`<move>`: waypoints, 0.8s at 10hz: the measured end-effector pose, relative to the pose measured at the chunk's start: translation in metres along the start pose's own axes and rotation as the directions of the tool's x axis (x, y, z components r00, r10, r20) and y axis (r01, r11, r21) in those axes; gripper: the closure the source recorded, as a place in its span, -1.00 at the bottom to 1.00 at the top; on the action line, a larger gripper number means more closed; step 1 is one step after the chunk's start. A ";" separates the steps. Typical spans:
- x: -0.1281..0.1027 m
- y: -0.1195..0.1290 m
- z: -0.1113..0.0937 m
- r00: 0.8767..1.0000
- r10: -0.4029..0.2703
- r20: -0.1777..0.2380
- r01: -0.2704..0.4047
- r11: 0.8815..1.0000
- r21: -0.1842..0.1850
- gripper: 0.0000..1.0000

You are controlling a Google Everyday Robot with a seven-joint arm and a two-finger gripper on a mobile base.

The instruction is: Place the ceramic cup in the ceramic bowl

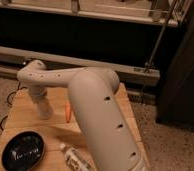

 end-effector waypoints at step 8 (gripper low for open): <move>-0.111 0.094 -0.109 0.947 -0.295 -0.128 0.312 0.939 0.145 0.98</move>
